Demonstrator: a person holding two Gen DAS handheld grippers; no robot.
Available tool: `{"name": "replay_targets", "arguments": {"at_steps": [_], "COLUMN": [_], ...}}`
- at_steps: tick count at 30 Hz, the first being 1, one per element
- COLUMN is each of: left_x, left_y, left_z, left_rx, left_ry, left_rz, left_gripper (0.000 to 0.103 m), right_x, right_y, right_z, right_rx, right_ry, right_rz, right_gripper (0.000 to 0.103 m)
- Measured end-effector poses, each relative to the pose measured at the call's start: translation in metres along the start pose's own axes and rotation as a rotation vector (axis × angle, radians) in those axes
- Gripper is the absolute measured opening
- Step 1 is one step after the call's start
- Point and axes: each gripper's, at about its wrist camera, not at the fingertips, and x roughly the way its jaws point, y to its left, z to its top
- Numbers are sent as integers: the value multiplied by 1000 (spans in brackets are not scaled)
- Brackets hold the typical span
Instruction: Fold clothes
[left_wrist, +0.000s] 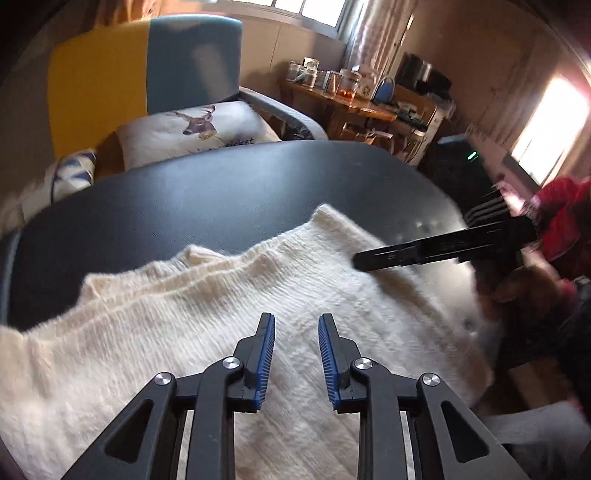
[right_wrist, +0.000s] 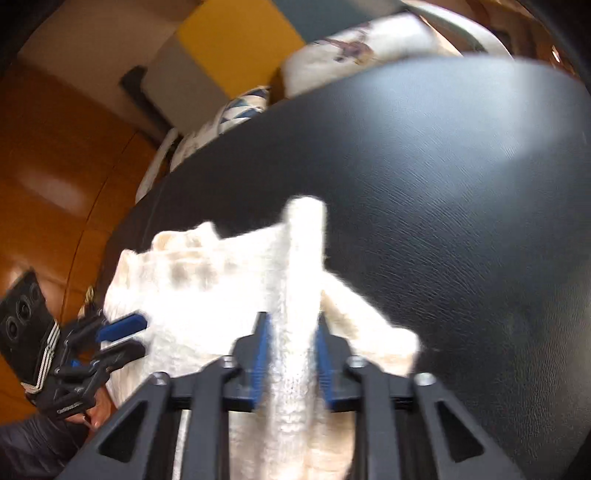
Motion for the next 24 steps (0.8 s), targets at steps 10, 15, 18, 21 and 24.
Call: {"name": "replay_targets", "arguments": {"at_steps": [10,15,18,21,24], "left_x": [5,-57,-93,-118,-117], "left_y": [25,55,81,105,123], "left_z": [-8,-32,-61,-88,-111], "left_rx": [-170,-248,-291,-322,-348], "left_ry": [-15,-114,-143,-148,-101], "left_rz": [-41,-4,27,68,156], "left_gripper": [34,36,37,38,38], "right_x": [-5,-36,-30,7,43], "right_y": [-17,29,73,123,159], "right_z": [-29,-26,-30,-37,-49], "right_rx": [49,-24,-114,-217,-274], "right_ry": [-33,-195,-186,-118,-58], "right_rz": [-173,-255,-169,-125,-122], "right_gripper": [10,26,28,28,28]}}
